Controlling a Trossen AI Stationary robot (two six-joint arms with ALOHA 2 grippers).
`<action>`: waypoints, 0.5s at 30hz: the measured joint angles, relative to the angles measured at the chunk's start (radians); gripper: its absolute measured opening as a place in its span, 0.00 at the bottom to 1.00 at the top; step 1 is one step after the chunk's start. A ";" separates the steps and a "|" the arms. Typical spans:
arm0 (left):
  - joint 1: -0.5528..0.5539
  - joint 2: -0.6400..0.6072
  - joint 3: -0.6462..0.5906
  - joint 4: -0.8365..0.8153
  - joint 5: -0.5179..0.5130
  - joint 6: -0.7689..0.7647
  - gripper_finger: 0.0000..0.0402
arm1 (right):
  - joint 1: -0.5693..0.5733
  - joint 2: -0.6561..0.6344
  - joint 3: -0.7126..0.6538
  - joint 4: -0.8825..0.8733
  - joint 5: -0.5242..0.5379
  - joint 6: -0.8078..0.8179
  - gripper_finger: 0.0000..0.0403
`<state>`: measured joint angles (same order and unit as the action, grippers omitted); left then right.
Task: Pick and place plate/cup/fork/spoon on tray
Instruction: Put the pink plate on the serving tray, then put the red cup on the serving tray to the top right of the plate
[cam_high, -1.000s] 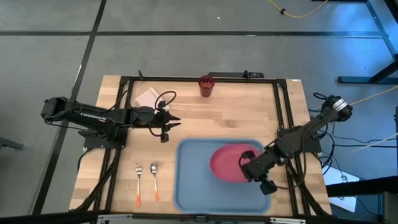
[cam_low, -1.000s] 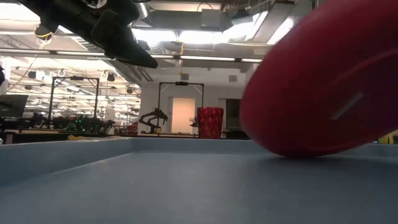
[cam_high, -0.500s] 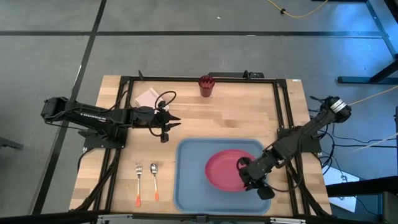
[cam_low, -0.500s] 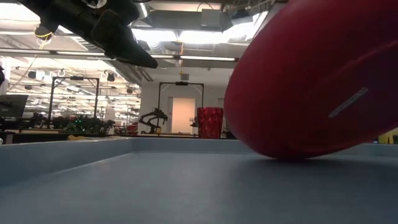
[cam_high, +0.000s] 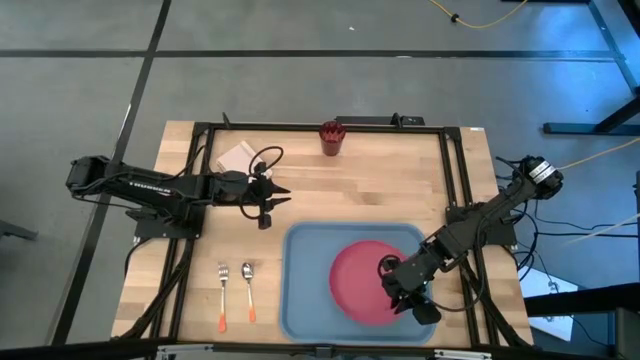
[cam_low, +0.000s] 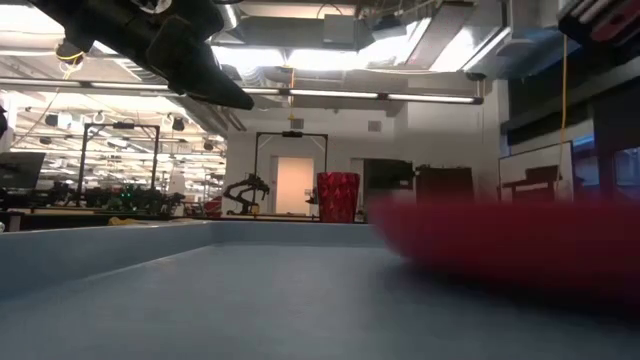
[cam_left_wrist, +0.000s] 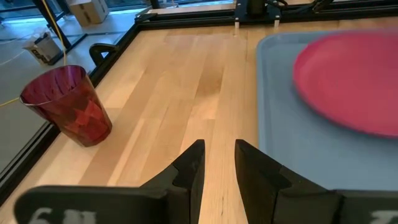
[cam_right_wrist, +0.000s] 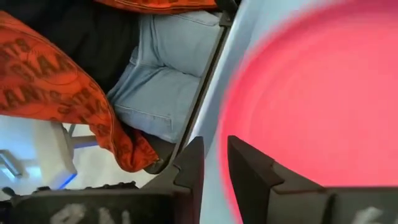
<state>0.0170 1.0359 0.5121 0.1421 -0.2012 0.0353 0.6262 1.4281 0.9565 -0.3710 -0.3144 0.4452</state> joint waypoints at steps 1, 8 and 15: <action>0.000 0.000 0.000 0.000 0.000 0.000 0.20 | 0.000 0.000 0.000 0.001 0.000 -0.014 0.19; 0.000 0.000 0.000 0.000 0.000 0.000 0.20 | 0.000 0.000 0.000 -0.002 0.003 -0.035 0.18; 0.000 0.000 0.000 0.000 0.000 -0.001 0.20 | -0.001 -0.017 0.000 -0.046 0.006 -0.034 0.18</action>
<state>0.0172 1.0363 0.5121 0.1421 -0.2012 0.0347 0.6250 1.4106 0.9565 -0.4175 -0.3088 0.4109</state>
